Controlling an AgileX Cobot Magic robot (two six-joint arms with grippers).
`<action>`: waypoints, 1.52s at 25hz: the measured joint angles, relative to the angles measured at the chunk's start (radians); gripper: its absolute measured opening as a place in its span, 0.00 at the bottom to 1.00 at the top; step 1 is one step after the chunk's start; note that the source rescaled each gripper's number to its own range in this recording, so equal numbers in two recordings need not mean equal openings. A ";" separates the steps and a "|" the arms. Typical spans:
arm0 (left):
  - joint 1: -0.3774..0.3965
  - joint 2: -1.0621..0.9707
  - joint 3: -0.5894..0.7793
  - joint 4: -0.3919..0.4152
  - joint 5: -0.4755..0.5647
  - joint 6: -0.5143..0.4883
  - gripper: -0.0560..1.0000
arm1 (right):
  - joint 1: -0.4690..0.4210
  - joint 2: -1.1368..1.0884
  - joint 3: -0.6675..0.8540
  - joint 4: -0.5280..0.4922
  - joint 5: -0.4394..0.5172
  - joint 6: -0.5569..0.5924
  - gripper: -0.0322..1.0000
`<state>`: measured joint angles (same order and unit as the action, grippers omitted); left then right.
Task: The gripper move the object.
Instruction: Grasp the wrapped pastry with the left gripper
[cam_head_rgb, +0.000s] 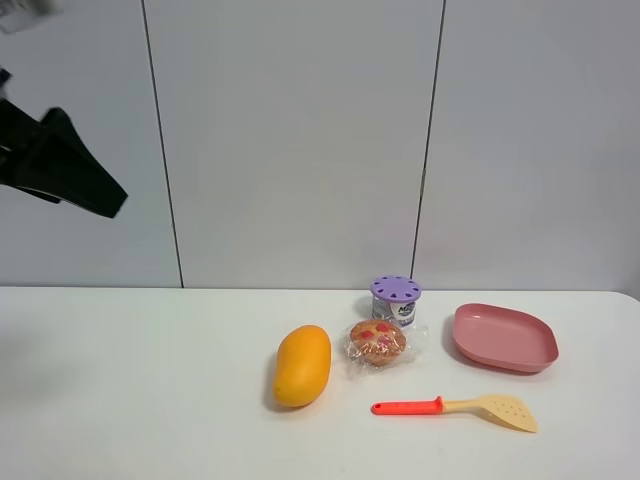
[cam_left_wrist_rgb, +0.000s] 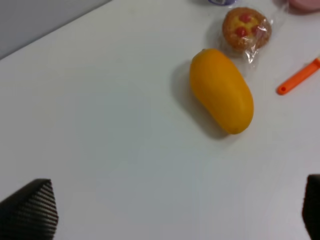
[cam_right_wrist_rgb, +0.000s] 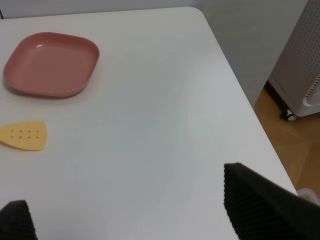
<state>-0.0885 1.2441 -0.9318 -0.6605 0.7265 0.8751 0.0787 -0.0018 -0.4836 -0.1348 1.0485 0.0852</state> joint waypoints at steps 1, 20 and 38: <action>-0.035 0.039 -0.020 0.021 -0.018 -0.010 1.00 | 0.000 0.000 0.000 0.000 0.000 0.000 1.00; -0.512 0.855 -0.961 0.513 0.105 -0.692 1.00 | 0.000 0.000 0.000 0.000 0.000 0.006 1.00; -0.582 1.311 -1.406 0.545 0.269 -0.678 1.00 | 0.000 0.000 0.000 0.000 0.000 0.006 1.00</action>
<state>-0.6709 2.5552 -2.3374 -0.1153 0.9956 0.1972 0.0787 -0.0018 -0.4836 -0.1348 1.0485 0.0914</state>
